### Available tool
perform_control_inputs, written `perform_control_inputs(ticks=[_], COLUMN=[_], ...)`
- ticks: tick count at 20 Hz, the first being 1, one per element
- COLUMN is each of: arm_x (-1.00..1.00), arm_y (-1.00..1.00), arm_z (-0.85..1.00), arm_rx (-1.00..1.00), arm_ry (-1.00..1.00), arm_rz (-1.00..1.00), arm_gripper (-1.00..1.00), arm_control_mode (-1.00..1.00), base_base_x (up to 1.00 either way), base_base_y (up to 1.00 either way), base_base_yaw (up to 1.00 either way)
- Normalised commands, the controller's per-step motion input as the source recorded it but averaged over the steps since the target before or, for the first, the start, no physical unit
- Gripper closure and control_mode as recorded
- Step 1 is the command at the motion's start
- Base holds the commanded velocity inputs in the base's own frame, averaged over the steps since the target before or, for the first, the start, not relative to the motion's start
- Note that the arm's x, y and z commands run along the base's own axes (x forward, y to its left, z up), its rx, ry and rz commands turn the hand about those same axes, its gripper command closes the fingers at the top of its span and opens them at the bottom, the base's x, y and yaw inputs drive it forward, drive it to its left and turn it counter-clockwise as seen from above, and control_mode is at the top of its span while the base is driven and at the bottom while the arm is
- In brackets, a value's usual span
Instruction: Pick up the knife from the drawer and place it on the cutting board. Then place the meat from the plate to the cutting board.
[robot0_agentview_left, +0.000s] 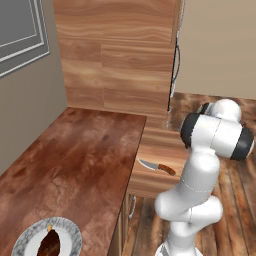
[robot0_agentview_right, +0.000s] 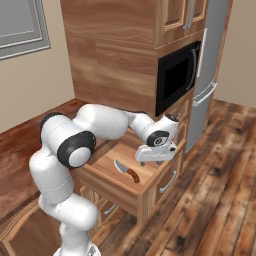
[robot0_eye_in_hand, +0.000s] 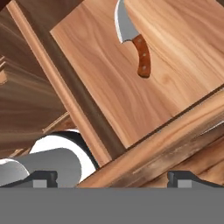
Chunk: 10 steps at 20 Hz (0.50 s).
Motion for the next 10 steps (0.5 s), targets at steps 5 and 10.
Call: perform_control_inputs(ticks=[5, 10], arm_x=[0.00, 0.00], arm_y=[0.33, 0.37], arm_z=[0.75, 0.52], arm_rx=[-0.06, -0.05], arm_ry=[0.05, 0.13], arm_rz=[0.00, 0.00], arm_gripper=[-1.00, -1.00], arm_control_mode=[-1.00, -1.00], base_base_x=[0.00, 0.00], base_base_y=[0.00, 0.00], base_base_yaw=[0.00, 0.00])
